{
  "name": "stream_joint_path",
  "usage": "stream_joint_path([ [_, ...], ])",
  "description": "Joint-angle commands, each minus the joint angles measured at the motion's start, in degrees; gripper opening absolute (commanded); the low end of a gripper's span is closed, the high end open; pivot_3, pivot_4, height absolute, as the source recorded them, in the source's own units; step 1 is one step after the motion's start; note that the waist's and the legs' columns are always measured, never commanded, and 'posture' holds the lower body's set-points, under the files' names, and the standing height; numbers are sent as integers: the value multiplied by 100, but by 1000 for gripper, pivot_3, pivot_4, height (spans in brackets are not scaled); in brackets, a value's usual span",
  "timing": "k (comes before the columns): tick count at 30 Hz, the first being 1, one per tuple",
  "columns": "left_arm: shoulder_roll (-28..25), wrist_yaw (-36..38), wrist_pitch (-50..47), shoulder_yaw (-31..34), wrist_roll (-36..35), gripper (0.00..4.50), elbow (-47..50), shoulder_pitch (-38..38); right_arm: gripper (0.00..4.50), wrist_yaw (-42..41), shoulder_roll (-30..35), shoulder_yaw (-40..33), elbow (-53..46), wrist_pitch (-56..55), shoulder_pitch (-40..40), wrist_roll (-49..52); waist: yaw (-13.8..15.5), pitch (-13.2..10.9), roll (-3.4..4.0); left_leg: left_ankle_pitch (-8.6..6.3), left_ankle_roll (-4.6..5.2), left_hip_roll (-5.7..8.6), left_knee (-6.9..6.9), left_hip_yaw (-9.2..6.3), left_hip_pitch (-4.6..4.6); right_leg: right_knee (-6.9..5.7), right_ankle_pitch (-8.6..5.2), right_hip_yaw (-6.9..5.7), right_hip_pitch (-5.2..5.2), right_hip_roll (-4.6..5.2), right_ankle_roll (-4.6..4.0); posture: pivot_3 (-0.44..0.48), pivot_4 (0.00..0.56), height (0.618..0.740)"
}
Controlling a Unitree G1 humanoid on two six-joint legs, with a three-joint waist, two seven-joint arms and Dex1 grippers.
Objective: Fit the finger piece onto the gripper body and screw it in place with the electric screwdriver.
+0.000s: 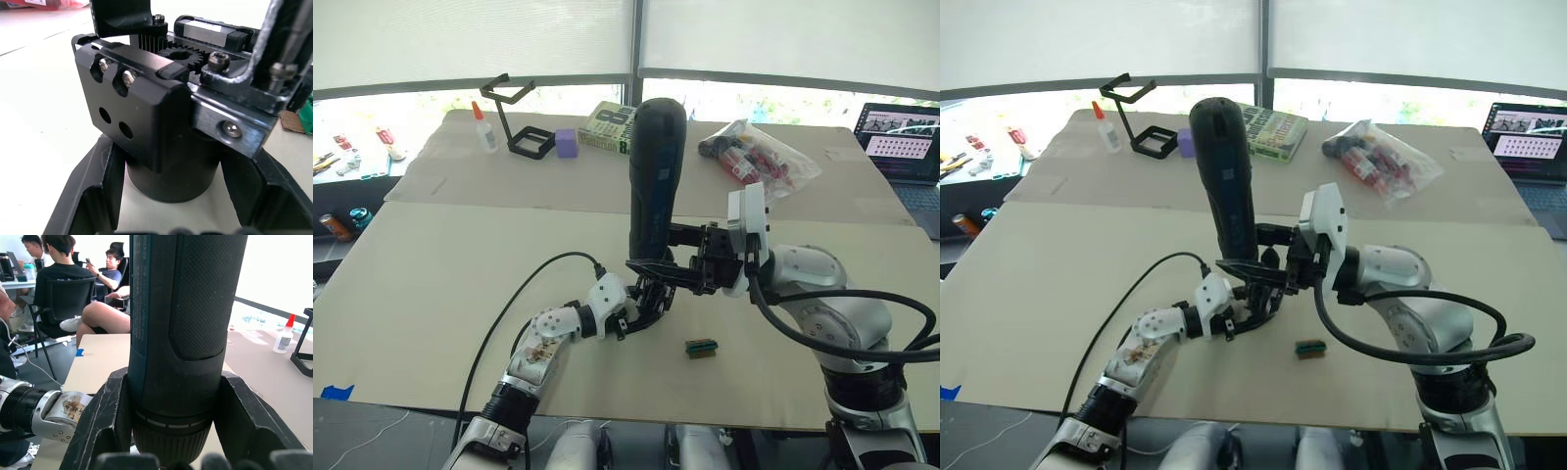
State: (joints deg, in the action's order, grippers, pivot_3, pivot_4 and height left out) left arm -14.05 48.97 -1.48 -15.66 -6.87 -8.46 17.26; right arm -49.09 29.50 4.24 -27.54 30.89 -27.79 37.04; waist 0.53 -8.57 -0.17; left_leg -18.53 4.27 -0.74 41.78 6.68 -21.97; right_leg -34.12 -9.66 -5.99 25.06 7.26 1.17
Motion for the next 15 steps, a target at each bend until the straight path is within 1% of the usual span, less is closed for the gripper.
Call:
stream_joint_path([
  [1, -12, 108, -68, -140, -8, 2297, -4, -118, 1927, 81, -17, 75, 20, -72, 78, -164, -1, 0, 0, 0, 0, 0, 0, 0, 1, 0, 0, 0, 0, 0, 0, 0, 150, 740],
  [15, -24, 105, -116, -118, -15, 2297, -25, -95, 1927, 536, -233, 299, -20, 515, 34, 51, -2, 2, 1, 1, -2, -3, 0, 0, 11, -2, 0, 2, -6, 0, -1, 0, 150, 740],
])
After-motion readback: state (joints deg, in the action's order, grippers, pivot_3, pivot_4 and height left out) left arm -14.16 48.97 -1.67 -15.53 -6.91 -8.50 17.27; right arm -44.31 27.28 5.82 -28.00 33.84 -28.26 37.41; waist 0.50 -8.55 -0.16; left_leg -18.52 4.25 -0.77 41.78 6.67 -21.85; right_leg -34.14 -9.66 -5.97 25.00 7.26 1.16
